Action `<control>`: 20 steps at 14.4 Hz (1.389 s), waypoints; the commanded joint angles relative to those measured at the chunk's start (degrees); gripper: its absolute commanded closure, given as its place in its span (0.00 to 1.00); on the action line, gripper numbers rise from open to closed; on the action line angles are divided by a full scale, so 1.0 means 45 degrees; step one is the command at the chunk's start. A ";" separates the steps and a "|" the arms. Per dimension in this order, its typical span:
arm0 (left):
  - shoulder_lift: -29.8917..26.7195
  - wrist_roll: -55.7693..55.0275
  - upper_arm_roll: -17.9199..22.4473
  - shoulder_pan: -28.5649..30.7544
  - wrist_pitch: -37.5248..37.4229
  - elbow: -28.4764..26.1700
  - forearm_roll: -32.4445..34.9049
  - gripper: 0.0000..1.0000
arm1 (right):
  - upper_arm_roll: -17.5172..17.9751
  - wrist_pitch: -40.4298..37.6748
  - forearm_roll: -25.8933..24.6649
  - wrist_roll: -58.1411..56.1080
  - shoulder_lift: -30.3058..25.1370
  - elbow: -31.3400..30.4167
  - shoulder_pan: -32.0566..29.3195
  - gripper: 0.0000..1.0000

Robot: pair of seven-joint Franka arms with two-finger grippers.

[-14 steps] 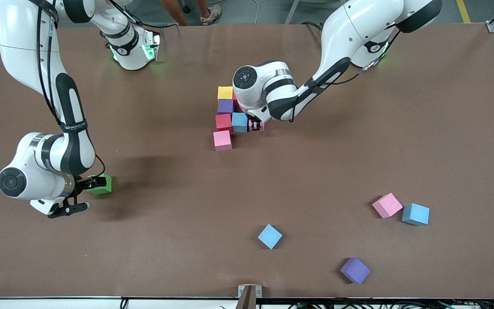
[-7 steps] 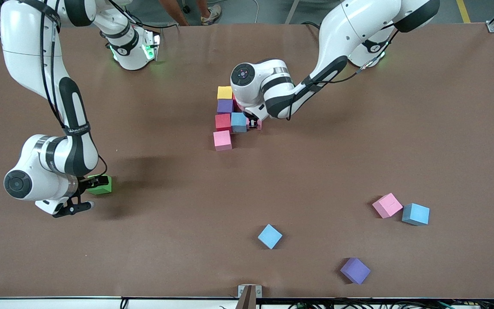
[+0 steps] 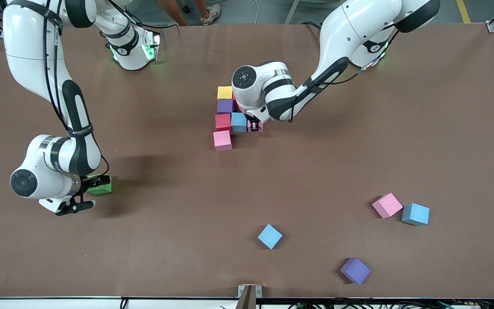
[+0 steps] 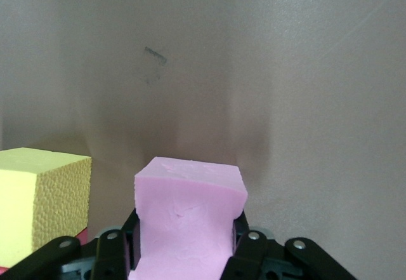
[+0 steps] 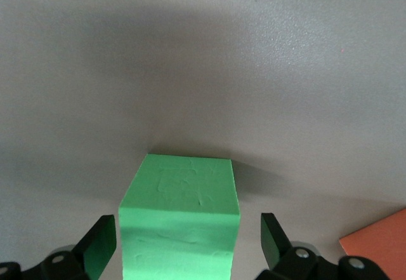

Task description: Arrange 11 blocks into digit 3

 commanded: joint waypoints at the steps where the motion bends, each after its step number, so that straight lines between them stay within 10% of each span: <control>1: 0.0122 -0.5732 0.0005 -0.0548 0.0102 0.0052 0.1095 0.81 | 0.0212 0.0282 0.0220 -0.0248 0.0017 -0.0091 -0.0242 0.09; 4: 0.0199 -0.5811 0.0005 -0.0647 0.0102 0.0052 0.1095 0.81 | 0.0212 0.0303 0.0239 -0.0248 0.0076 -0.0090 -0.0223 0.48; 7: 0.0239 -0.5811 0.0024 -0.0822 0.0102 0.0091 0.1095 0.77 | 0.0212 0.0186 0.0491 -0.0131 0.0057 0.0007 -0.0145 0.64; 10: 0.0219 -0.5792 0.0160 -0.0783 0.0082 0.0110 0.1076 0.00 | 0.0212 0.0127 0.0532 0.0432 -0.0041 0.0318 0.0070 0.65; 20: -0.0327 -0.4642 -0.1497 -0.0315 -0.1497 0.0383 0.0938 0.00 | 0.2086 -0.0986 0.0532 0.4006 -0.0158 0.1979 0.1063 0.59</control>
